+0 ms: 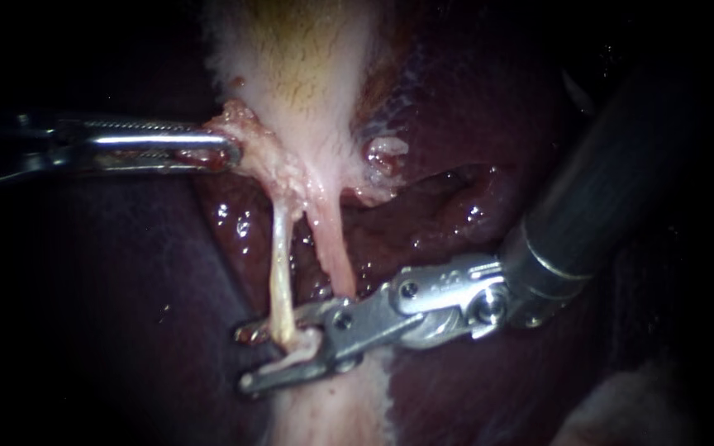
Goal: Clipping first clip left tube
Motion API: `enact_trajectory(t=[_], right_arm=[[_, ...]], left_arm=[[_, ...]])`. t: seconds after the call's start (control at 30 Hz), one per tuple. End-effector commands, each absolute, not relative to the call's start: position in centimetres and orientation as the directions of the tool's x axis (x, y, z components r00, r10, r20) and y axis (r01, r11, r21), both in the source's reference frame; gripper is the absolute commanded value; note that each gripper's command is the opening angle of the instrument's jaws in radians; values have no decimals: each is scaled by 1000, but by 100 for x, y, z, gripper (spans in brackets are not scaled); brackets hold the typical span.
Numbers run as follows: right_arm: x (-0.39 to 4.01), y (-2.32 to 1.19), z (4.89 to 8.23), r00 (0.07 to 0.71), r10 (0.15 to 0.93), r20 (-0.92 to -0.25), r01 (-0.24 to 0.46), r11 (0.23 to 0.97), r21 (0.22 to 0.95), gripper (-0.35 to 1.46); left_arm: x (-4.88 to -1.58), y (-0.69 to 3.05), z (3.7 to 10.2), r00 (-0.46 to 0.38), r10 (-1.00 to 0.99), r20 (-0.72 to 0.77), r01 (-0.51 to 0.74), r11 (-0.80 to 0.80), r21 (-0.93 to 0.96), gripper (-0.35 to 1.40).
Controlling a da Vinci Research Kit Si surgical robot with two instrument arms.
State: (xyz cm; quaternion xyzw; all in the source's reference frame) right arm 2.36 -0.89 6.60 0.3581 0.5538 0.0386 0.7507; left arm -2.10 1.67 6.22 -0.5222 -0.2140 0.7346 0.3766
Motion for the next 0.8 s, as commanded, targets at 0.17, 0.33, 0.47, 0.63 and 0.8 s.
enact_trajectory(t=[0.17,0.33,0.47,0.63,0.8], right_arm=[[234,-88,659,403,462,-790,331,732,596,-35],[233,-85,661,466,501,-730,284,696,659,-35],[231,-91,667,476,495,-727,282,697,660,-35],[231,-91,667,479,504,-719,276,691,668,-35],[231,-89,667,480,509,-714,273,688,673,-35]], left_arm=[[-210,167,622,-171,777,-606,-330,-625,-708,-35],[-210,167,623,-171,777,-606,-330,-625,-708,-35],[-210,167,623,-171,777,-606,-330,-625,-708,-35],[-209,168,624,-171,777,-606,-329,-625,-708,-35],[-209,168,625,-171,777,-606,-329,-625,-708,-35]])
